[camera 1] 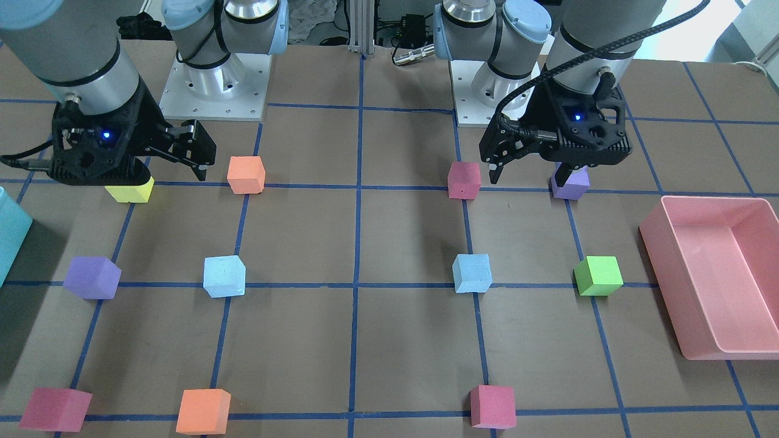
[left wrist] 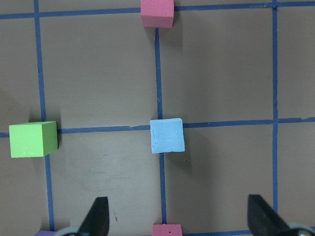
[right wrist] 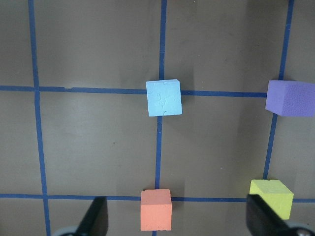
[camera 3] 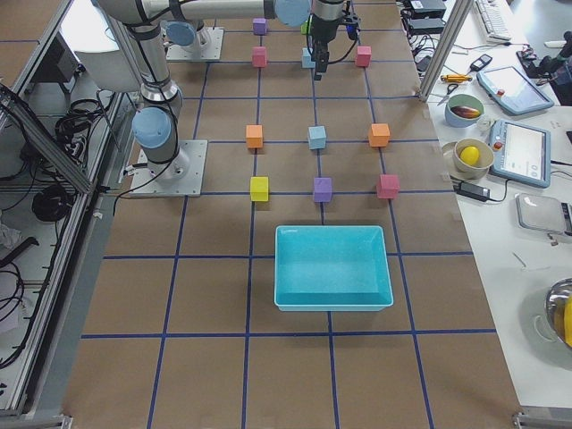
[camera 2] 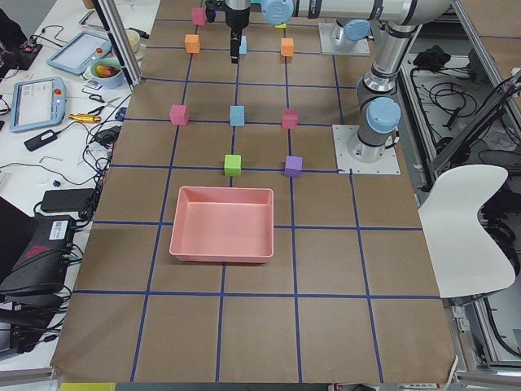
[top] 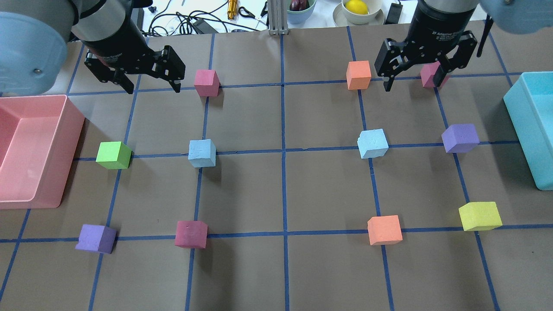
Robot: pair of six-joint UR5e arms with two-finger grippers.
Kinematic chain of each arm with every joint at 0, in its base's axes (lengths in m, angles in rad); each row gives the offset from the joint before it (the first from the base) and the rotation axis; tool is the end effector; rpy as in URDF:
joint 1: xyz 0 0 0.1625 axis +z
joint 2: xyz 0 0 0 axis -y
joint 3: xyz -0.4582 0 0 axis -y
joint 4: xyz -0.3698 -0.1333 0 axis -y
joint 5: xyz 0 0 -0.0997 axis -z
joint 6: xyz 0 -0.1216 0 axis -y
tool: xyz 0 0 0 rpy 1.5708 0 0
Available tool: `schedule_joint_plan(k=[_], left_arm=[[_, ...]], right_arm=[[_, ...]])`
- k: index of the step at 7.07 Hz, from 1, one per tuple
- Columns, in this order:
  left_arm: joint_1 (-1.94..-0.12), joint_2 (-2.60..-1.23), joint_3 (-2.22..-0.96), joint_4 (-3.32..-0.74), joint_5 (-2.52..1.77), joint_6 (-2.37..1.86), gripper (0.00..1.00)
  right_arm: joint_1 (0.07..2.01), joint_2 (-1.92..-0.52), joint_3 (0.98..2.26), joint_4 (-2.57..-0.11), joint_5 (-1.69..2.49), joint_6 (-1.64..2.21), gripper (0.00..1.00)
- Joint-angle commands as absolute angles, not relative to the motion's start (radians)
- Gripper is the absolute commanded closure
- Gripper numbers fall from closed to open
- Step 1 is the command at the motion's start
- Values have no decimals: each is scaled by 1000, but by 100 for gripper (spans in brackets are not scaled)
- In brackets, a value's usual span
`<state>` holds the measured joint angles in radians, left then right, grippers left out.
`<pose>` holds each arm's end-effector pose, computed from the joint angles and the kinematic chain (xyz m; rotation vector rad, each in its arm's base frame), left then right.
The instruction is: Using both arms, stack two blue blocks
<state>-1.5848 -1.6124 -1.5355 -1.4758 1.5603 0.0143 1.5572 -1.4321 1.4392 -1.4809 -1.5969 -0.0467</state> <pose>-0.1415 -0.4970 0.5057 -0.0450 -3.1277 0.1388 0.1230 -0.5223 0.4830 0.0535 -3.1143 -0.1523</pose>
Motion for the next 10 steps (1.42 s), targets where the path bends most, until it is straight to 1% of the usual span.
schedule_joint_plan(k=[1, 2, 4, 6, 7, 9, 10], left_arm=[[-1586, -1614, -1531, -1476, 1534, 14, 0], [-1586, -1615, -1531, -1476, 1511, 14, 0], [-1585, -1611, -1535, -1476, 1519, 14, 0], [-1586, -1611, -1543, -1479, 1523, 12, 0], [-1586, -1624, -1554, -1480, 1523, 12, 0], [-1600, -1657, -1621, -1442, 1519, -2, 0], [-1615, -1689, -1668, -1333, 1523, 17, 0]], right_arm=[[1542, -1349, 1517, -1689, -1586, -60, 0], [1542, -1313, 1590, -1795, -1585, -64, 0], [1542, -1299, 1733, -1978, -1583, -69, 0], [1543, -1257, 1830, -2102, -1582, -68, 0], [1542, -1221, 1829, -2108, -1580, -60, 0], [1542, -1177, 1830, -2137, -1577, -67, 0], [1542, -1169, 1830, -2161, -1575, -64, 0]])
